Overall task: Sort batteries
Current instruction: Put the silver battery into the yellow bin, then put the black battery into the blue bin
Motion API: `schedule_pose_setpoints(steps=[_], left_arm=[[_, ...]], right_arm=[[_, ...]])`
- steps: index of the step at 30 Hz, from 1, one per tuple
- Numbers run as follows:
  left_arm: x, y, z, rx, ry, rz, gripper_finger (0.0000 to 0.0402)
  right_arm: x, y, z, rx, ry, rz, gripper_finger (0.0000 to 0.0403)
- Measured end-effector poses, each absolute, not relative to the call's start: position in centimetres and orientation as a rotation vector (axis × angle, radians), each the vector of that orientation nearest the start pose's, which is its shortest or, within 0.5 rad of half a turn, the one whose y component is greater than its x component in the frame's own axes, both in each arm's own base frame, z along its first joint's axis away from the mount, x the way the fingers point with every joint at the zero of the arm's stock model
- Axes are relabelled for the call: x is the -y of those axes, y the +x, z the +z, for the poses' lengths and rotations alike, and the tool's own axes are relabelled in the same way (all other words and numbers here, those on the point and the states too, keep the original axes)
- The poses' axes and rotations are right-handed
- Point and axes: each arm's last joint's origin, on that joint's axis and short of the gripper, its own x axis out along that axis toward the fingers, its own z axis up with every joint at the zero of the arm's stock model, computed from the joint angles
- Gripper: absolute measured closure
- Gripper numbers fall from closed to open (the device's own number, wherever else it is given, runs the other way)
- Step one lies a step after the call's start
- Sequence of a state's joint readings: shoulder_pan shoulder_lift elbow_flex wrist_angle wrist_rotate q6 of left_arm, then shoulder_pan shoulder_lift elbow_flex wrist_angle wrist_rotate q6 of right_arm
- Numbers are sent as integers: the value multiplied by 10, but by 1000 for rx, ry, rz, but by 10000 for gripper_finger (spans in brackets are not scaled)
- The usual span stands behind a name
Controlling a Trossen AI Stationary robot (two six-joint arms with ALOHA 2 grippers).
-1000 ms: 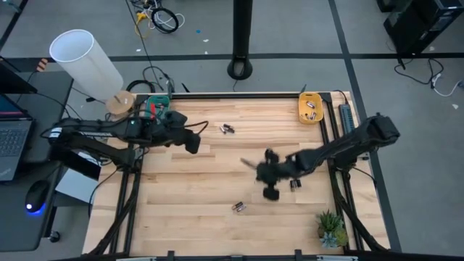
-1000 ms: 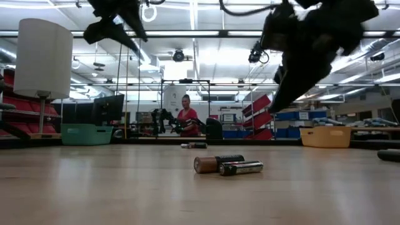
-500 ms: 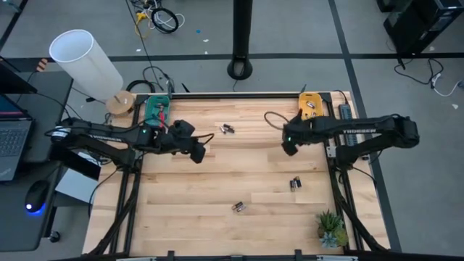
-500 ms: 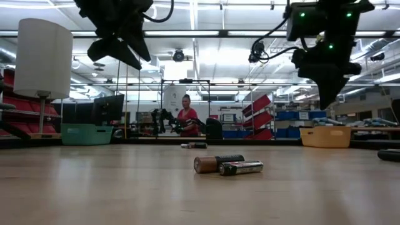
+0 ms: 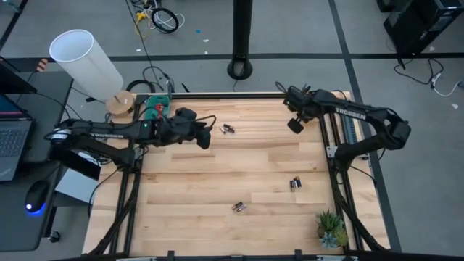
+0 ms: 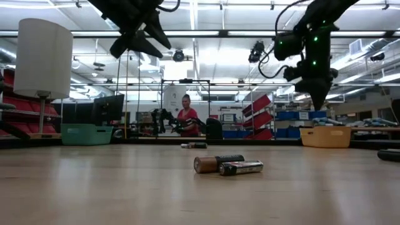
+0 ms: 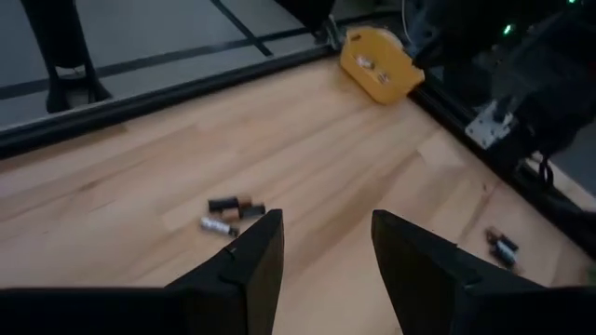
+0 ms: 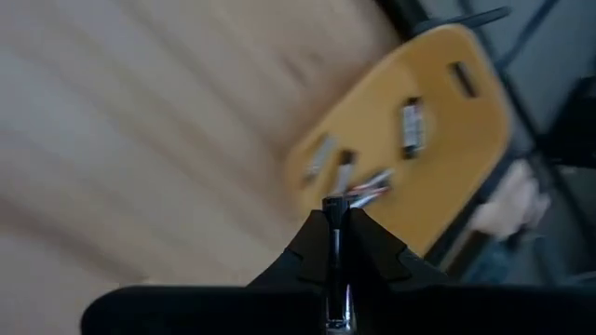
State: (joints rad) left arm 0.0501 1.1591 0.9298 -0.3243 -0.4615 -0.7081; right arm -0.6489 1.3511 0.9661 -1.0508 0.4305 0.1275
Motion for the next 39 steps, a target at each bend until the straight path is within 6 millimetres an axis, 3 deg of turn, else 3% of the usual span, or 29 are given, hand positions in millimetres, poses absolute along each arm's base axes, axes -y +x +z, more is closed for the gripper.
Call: schedule_pose_setpoints(steps=[3,9,17,22,26,33,39], left_arm=[[-29,245,300,-332,-574,681,225],[-29,245,300,-331,-578,680,225],[-29,244,297,-356,-592,691,225],[-28,235,285,-490,-626,744,225],[-28,233,279,-560,-612,768,225],[-28,241,279,-533,-636,719,225],[-20,248,275,-558,-653,642,225]], right_arm=[[161,168,229,-1468,165,-1013,369],[183,160,224,-1525,60,-1043,295],[179,159,228,-1487,103,-1029,223],[149,176,242,-1257,314,-874,216],[112,199,252,-1133,331,-763,231],[47,227,239,-1174,446,-638,247],[0,223,235,-1262,760,-673,247]])
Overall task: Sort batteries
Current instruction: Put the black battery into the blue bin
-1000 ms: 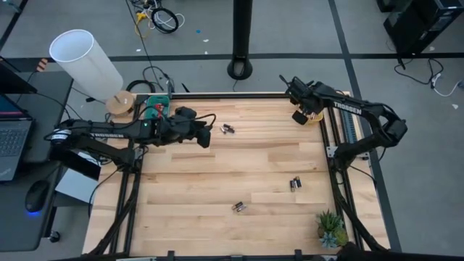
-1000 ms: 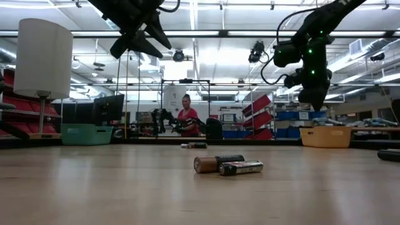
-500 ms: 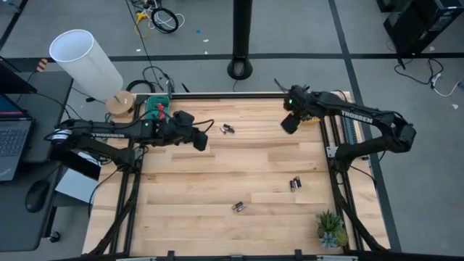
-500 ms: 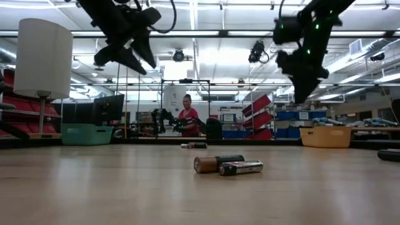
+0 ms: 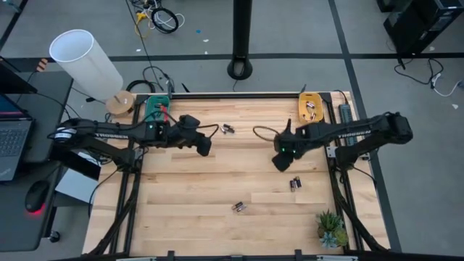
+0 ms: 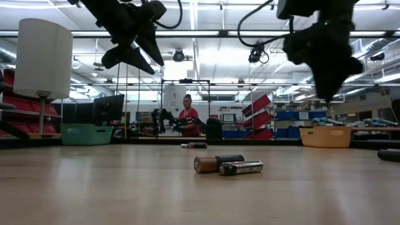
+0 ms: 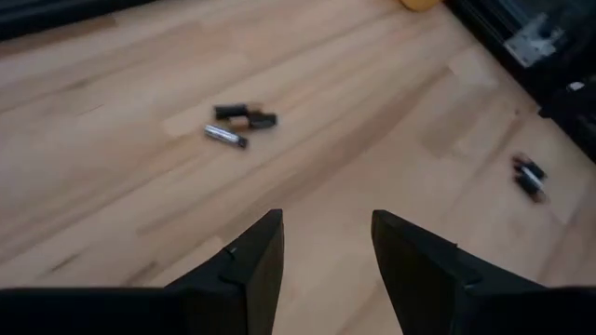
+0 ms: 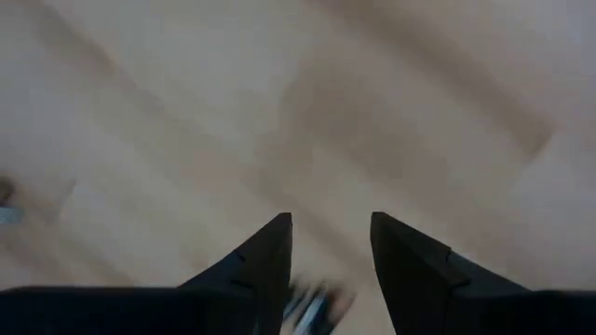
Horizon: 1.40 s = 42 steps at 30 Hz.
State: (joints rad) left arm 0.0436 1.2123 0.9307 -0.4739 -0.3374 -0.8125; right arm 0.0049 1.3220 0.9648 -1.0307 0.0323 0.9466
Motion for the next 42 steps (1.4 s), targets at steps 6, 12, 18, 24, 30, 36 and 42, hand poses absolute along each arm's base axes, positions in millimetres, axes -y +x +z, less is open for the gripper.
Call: schedule_pose_setpoints(steps=[6,12,18,24,30,36,42], left_arm=[[-17,260,274,-516,-644,592,225],[-13,265,268,-554,-661,540,225],[-8,268,268,-554,-655,520,225],[-9,268,267,-558,-637,519,225],[-9,268,267,-560,-637,520,225],[-9,268,267,-562,-639,517,225],[-9,268,267,-564,-639,516,225]], right_arm=[[-31,215,212,-1341,901,-652,251],[-61,206,198,-1332,968,-695,249],[-80,201,192,-1365,944,-732,249],[-97,212,171,-1403,926,-726,247],[-105,216,154,-1432,907,-769,247],[-107,217,152,-1405,889,-793,249],[-103,219,148,-1395,868,-807,249]])
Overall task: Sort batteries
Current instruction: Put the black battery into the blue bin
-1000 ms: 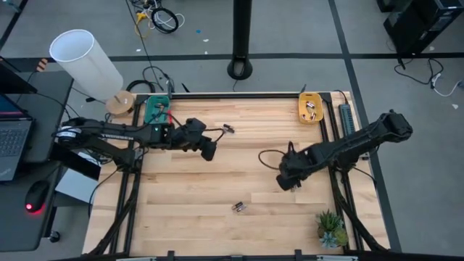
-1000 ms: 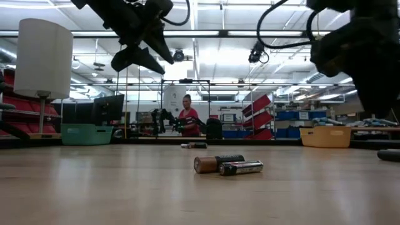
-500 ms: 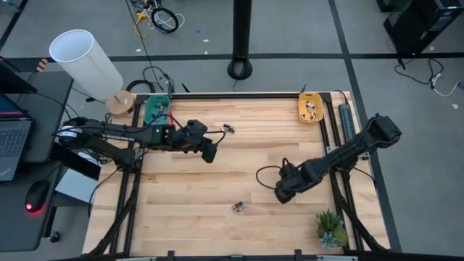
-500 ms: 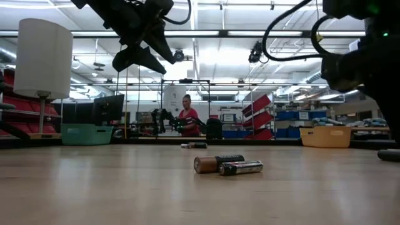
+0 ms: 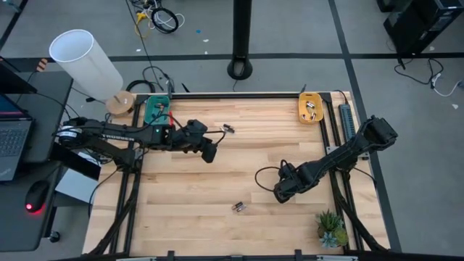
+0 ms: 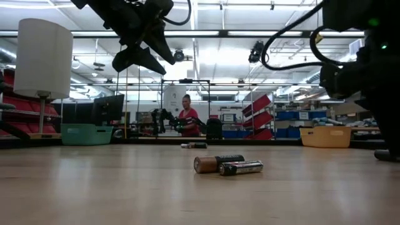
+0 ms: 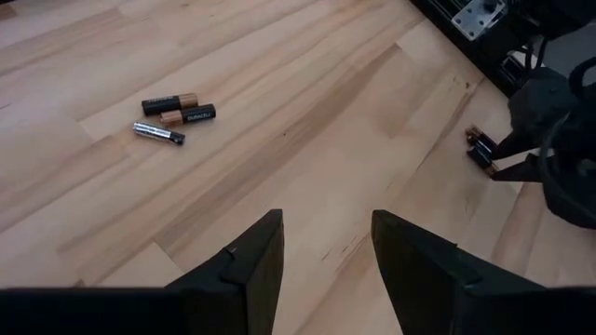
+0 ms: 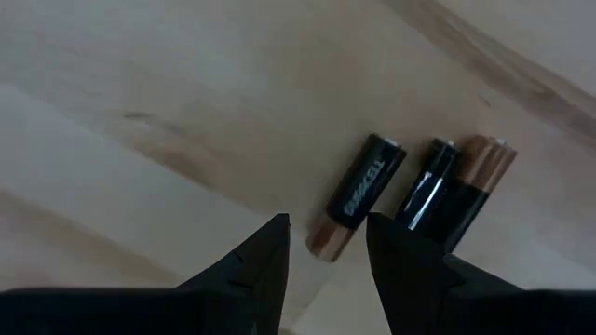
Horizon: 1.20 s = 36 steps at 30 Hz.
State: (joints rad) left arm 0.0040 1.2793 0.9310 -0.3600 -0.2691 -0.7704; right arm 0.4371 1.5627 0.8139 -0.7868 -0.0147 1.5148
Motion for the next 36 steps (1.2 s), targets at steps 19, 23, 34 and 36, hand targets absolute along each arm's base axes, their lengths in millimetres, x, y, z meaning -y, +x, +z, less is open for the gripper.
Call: schedule_pose_setpoints(steps=[19,23,34,36], left_arm=[[-9,267,266,-579,-639,516,225],[-9,266,266,-584,-640,514,225],[-10,272,263,-600,-727,447,225],[-8,273,263,-596,-717,434,225]], right_arm=[[-97,232,134,-1429,720,-660,363],[-94,234,139,-1395,729,-617,363],[-65,266,173,-1052,699,-342,363],[-60,275,182,-938,654,-252,363]])
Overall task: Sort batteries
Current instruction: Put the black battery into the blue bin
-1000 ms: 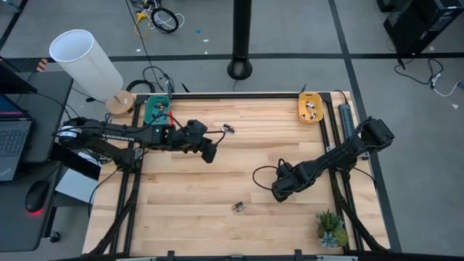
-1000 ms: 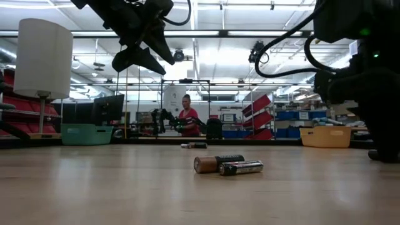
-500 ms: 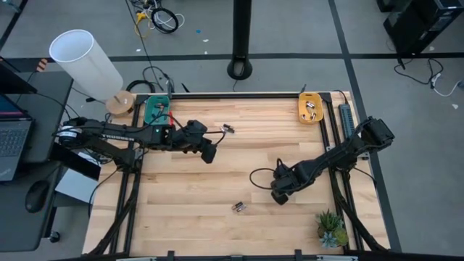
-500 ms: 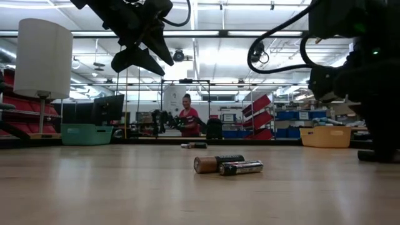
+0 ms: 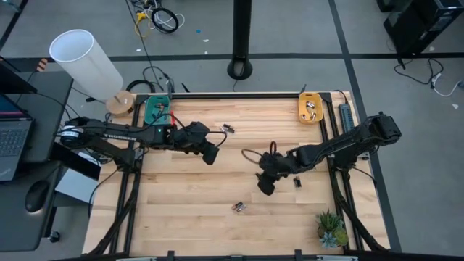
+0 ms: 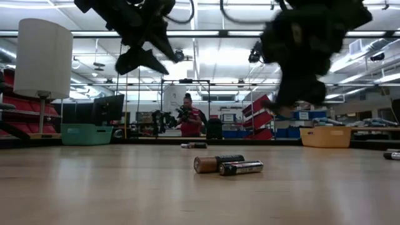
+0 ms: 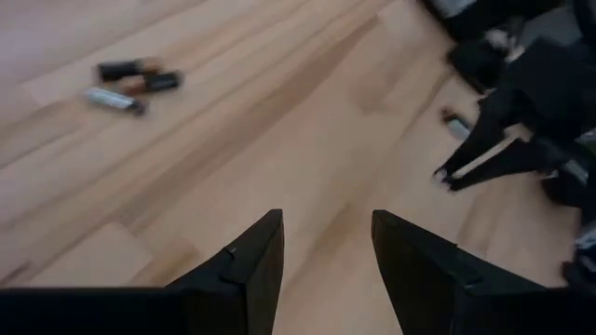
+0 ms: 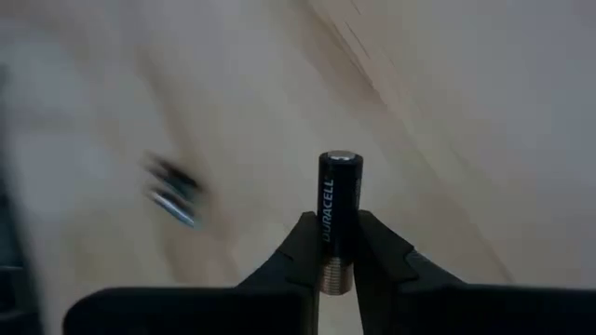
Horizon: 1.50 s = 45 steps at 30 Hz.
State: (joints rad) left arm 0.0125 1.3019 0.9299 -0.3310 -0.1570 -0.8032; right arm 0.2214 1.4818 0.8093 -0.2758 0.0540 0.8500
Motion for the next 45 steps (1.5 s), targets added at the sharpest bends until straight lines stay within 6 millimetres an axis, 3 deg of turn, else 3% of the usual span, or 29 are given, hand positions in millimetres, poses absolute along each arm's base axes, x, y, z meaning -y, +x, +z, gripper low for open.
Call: schedule_pose_setpoints(steps=[10,17,29,41,45], left_arm=[[-1,291,289,-346,-691,156,225],[-4,295,299,-201,-605,229,225],[-4,300,316,-9,-540,187,225],[-3,328,297,58,-570,156,226],[-1,330,294,53,-551,155,266]], right_arm=[[-16,288,246,-432,598,-224,363],[-8,298,288,-319,485,-181,363],[-7,301,297,-294,472,-161,363],[-6,303,303,-229,472,-142,363],[-6,303,305,-211,475,-137,363]])
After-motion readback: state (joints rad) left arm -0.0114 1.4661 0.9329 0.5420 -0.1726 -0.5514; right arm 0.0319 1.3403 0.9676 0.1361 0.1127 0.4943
